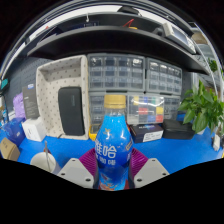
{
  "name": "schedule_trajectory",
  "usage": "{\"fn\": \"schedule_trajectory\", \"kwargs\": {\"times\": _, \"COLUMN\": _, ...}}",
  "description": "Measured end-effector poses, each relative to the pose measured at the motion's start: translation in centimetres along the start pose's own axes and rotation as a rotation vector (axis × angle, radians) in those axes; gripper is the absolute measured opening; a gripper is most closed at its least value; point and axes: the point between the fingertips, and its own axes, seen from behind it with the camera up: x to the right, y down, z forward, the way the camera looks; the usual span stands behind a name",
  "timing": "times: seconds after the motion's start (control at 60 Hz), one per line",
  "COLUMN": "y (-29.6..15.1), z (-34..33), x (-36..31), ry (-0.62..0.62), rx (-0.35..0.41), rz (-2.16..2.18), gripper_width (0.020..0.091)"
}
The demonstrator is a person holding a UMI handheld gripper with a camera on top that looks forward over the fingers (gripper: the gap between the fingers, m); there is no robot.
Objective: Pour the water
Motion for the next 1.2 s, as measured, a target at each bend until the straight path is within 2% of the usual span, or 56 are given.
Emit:
{"fn": "schedule_trajectory", "kwargs": {"times": 0.017, "y": 0.4, "z": 0.1, "x": -0.1, "ry": -0.003, "rx": -0.005, "rz": -0.002, "gripper_width": 0.0449}}
{"fn": "schedule_trajectory", "kwargs": {"times": 0.033, "y": 0.3, "z": 0.2, "x": -0.1, "ry": -0.008, "rx": 0.009, "rz": -0.004, "gripper_width": 0.0456}}
{"fn": "schedule_trajectory", "kwargs": {"times": 0.05, "y": 0.0, "z": 0.2, "x": -0.2, "ry": -0.01, "rx": 0.033, "rz": -0.004, "gripper_width": 0.0421}}
{"fn": "schedule_trajectory", "kwargs": {"times": 0.167, "y": 0.2, "z": -0.2, "x": -0.4, "ry": -0.034, "rx": 0.059, "rz": -0.021, "gripper_width": 0.0419}}
{"fn": "schedule_trajectory", "kwargs": {"times": 0.317, "y": 0.4, "z": -0.7, "x": -0.4, "ry": -0.026, "rx": 0.069, "rz": -0.032, "gripper_width": 0.0478}}
{"fn": "schedule_trajectory", "kwargs": {"times": 0.417, "y": 0.7, "z": -1.1, "x": -0.1, "ry": -0.006, "rx": 0.056, "rz": -0.026, "gripper_width": 0.0538}}
{"fn": "schedule_trajectory", "kwargs": {"times": 0.45, "y": 1.1, "z": -1.1, "x": 0.1, "ry": 0.0, "rx": 0.042, "rz": -0.021, "gripper_width": 0.0583}}
{"fn": "schedule_trajectory", "kwargs": {"times": 0.467, "y": 1.3, "z": -1.1, "x": 0.1, "ry": 0.007, "rx": 0.031, "rz": -0.017, "gripper_width": 0.0635}}
{"fn": "schedule_trajectory", "kwargs": {"times": 0.483, "y": 1.5, "z": -1.2, "x": 0.2, "ry": 0.012, "rx": 0.021, "rz": -0.014, "gripper_width": 0.0658}}
{"fn": "schedule_trajectory", "kwargs": {"times": 0.517, "y": 1.9, "z": -1.5, "x": 0.3, "ry": 0.021, "rx": 0.005, "rz": -0.01, "gripper_width": 0.0662}}
{"fn": "schedule_trajectory", "kwargs": {"times": 0.617, "y": 2.9, "z": -3.0, "x": 0.4, "ry": 0.049, "rx": -0.026, "rz": -0.006, "gripper_width": 0.0746}}
{"fn": "schedule_trajectory", "kwargs": {"times": 0.883, "y": 5.4, "z": -11.3, "x": -1.1, "ry": 0.051, "rx": -0.124, "rz": 0.009, "gripper_width": 0.0756}}
{"fn": "schedule_trajectory", "kwargs": {"times": 1.0, "y": 3.7, "z": -14.9, "x": -2.1, "ry": 0.043, "rx": -0.115, "rz": 0.016, "gripper_width": 0.0763}}
{"fn": "schedule_trajectory", "kwargs": {"times": 1.2, "y": -1.0, "z": -19.2, "x": -4.2, "ry": 0.005, "rx": -0.044, "rz": 0.031, "gripper_width": 0.076}}
